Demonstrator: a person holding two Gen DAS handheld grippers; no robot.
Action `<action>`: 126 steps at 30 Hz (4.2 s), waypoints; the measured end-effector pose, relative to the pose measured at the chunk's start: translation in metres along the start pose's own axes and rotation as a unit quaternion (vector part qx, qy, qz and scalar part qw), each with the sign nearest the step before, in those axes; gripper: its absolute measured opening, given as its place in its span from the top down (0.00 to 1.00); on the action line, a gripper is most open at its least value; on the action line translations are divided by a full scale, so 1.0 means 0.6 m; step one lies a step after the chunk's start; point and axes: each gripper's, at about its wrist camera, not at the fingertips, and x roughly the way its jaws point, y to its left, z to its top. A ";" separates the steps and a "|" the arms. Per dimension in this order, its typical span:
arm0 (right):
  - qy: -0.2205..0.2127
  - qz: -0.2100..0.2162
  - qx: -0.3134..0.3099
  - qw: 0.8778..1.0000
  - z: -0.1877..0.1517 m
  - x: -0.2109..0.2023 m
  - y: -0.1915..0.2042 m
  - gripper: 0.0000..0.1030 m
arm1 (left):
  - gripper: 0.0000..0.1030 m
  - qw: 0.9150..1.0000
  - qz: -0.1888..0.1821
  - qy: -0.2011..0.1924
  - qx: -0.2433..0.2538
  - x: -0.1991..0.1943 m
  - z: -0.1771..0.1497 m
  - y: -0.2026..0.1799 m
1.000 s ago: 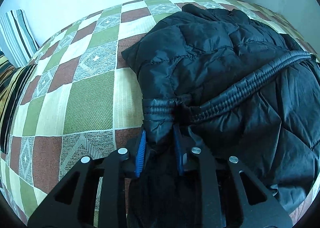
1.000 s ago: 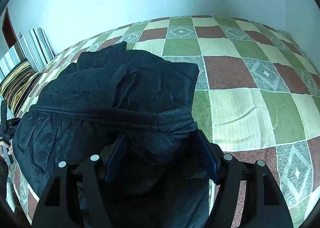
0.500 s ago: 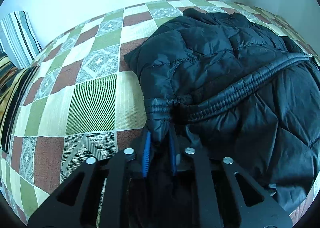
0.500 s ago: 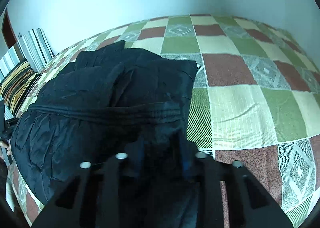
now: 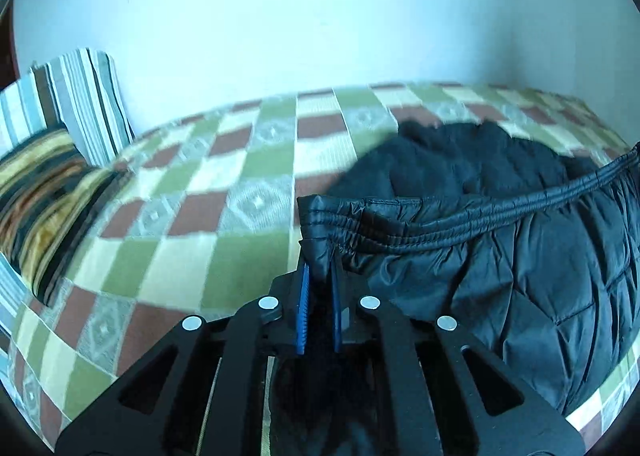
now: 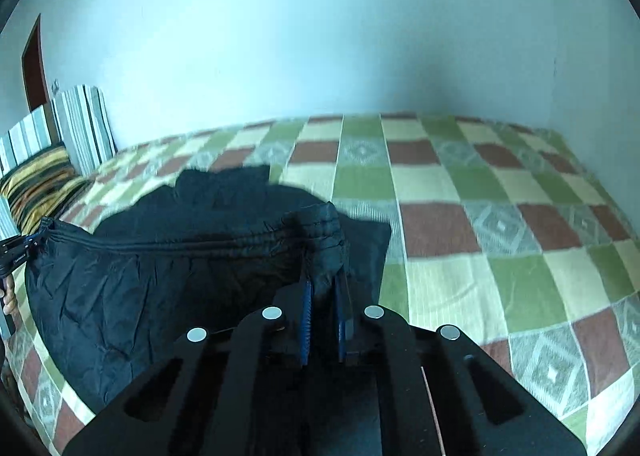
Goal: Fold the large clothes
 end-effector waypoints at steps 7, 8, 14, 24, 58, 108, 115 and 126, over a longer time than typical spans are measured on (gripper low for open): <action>-0.015 -0.010 0.010 1.000 0.080 0.059 -0.008 0.91 | 0.91 0.999 0.026 -0.020 0.007 0.048 0.101 0.002; -0.015 -0.014 0.011 1.000 0.098 0.078 -0.011 0.91 | 0.91 0.999 0.031 -0.022 0.009 0.059 0.117 0.001; -0.006 -0.036 0.027 0.999 0.152 0.170 -0.024 0.91 | 0.91 0.998 0.063 -0.012 0.012 0.157 0.198 -0.020; 0.079 -0.068 0.027 0.994 0.116 0.338 -0.034 0.91 | 0.91 0.993 0.094 0.068 0.016 0.339 0.169 -0.049; 0.070 -0.011 0.051 0.996 0.118 0.272 0.140 0.55 | 0.61 0.998 0.024 0.052 -0.037 0.208 0.169 -0.194; 0.036 -0.071 0.006 0.997 0.024 0.220 0.182 0.25 | 0.24 0.994 0.054 0.057 -0.074 0.170 0.065 -0.153; 0.052 -0.092 0.076 0.992 -0.024 0.116 0.047 0.23 | 0.17 0.985 0.069 0.075 -0.142 0.087 -0.024 -0.020; 0.093 -0.068 0.120 0.986 -0.011 0.162 -0.023 0.23 | 0.16 0.970 0.016 0.117 -0.211 0.144 -0.013 0.084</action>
